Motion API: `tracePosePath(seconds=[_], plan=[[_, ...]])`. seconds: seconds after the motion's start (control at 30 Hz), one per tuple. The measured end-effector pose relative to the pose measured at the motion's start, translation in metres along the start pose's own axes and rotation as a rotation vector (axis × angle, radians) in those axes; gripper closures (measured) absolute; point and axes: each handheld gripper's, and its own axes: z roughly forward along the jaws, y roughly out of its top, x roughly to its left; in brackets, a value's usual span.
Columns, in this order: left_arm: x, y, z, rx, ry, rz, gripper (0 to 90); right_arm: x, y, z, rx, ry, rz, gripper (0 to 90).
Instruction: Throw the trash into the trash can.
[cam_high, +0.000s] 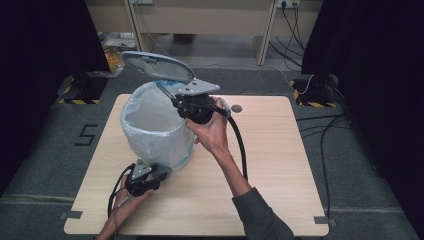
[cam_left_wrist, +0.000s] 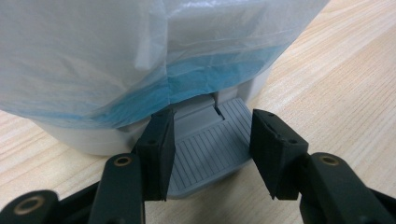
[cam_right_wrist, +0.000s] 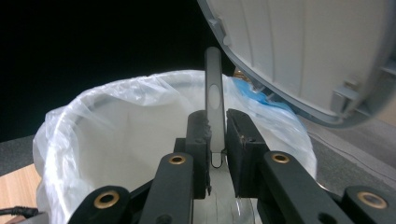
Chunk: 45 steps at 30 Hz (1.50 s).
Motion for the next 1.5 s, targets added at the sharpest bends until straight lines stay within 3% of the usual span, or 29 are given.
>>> tracePosePath(seconds=[0.47, 0.77, 1.07, 1.5], plan=[[0.0, 0.0, 0.0, -0.002, -0.002, -0.001, 50.0, 0.01, 0.008, 0.031, 0.028, 0.01, -0.012, 79.6], [0.0, 0.0, 0.0, -0.001, -0.001, 0.001, 49.9, 0.012, 0.008, 0.042, 0.025, 0.02, 0.006, 79.6], [0.0, 0.0, 0.0, -0.001, 0.0, 0.002, 50.0, 0.013, 0.007, 0.047, 0.031, 0.025, -0.006, 79.3], [0.0, 0.0, 0.0, -0.001, 0.0, 0.002, 50.0, 0.013, 0.005, 0.042, 0.035, 0.022, 0.016, 63.1]])
